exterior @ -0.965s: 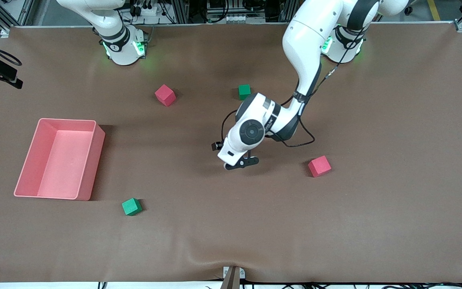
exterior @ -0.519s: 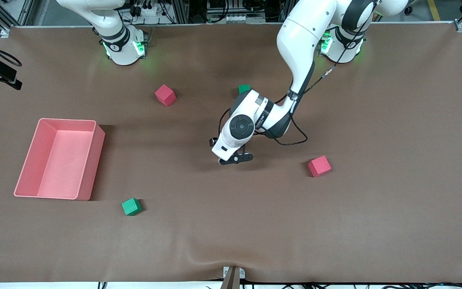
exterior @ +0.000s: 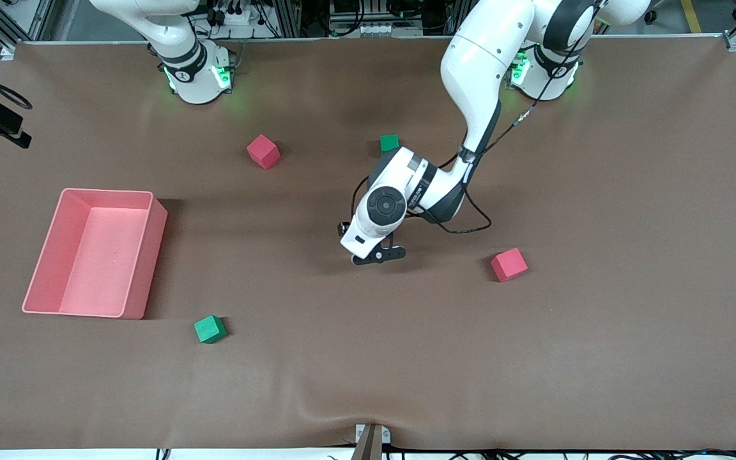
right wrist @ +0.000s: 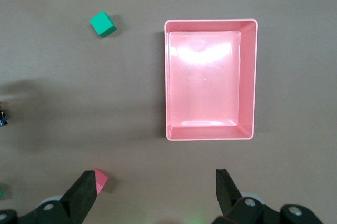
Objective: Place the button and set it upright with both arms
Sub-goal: 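Lower the left gripper over the button and grasp its base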
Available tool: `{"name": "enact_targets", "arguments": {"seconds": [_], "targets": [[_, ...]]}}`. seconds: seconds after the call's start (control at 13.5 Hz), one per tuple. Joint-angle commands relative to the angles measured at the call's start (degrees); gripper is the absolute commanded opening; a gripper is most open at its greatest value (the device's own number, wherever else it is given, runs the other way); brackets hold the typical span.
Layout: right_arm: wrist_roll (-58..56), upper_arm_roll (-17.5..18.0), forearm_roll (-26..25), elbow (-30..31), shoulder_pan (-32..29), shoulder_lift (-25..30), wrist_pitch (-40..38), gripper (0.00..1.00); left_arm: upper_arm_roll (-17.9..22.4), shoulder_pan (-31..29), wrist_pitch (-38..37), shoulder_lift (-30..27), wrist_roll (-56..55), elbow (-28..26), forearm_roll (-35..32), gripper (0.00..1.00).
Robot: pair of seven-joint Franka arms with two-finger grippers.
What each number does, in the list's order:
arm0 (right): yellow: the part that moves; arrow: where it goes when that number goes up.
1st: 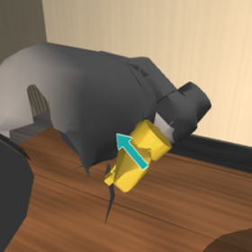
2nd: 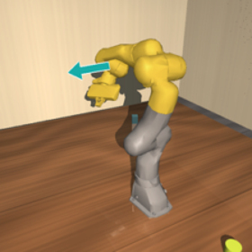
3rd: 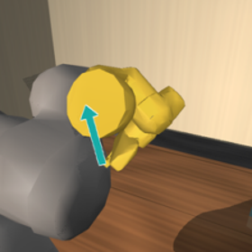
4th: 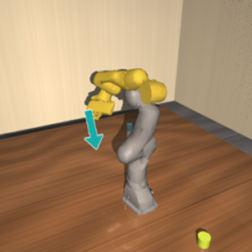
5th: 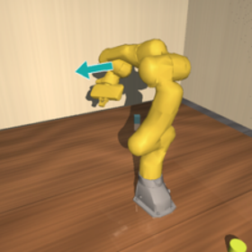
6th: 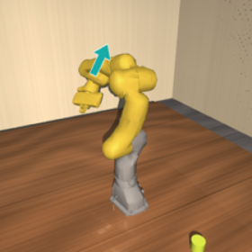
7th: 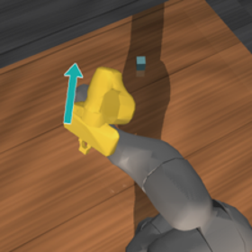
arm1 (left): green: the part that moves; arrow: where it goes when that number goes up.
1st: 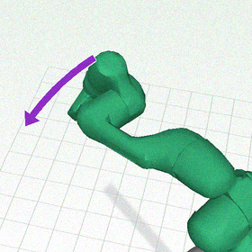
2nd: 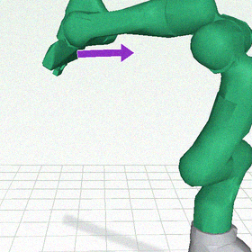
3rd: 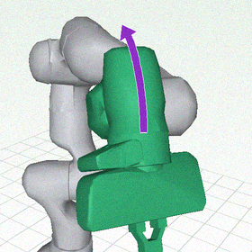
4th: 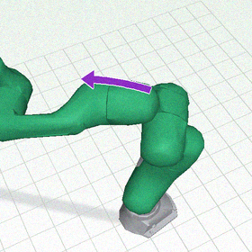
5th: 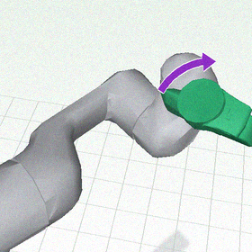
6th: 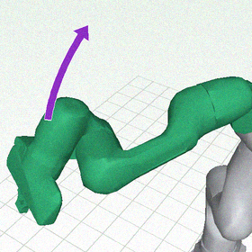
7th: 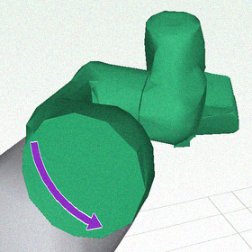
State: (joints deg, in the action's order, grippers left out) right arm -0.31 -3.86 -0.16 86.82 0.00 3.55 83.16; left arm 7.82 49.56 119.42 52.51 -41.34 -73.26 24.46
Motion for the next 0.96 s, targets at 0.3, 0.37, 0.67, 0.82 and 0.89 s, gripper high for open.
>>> {"name": "enact_targets", "arguments": {"seconds": [0.3, 0.37, 0.67, 0.82, 0.89], "targets": [[1.02, 0.0, -0.55, -1.05, 0.7, -1.0, 0.34, 1.0, 0.45, 0.45, -0.07, 1.63, -0.58, 1.54, -1.0, 0.83], [1.02, 0.0, -0.37, -0.96, 0.79, -1.26, 0.42, 1.0, 0.45, 0.36, 0.37, 1.98, -0.58, 1.63, -1.0, 0.83], [0.93, 0.0, -0.55, -1.13, 0.52, -1.27, -0.36, 1.0, 0.27, 0.45, 0.99, 2.24, -0.67, 1.63, -0.91, 0.79], [0.93, 0.0, -0.9, -1.04, 0.79, -1.26, -0.72, 1.0, 0.27, 0.36, 0.81, 2.16, -0.67, 1.63, -0.91, 0.62], [1.02, 0.0, -0.64, -1.13, 0.79, -1.26, -0.37, 1.0, 0.27, 0.36, 0.9, 2.16, -0.67, 1.63, -0.91, 0.51]]}}
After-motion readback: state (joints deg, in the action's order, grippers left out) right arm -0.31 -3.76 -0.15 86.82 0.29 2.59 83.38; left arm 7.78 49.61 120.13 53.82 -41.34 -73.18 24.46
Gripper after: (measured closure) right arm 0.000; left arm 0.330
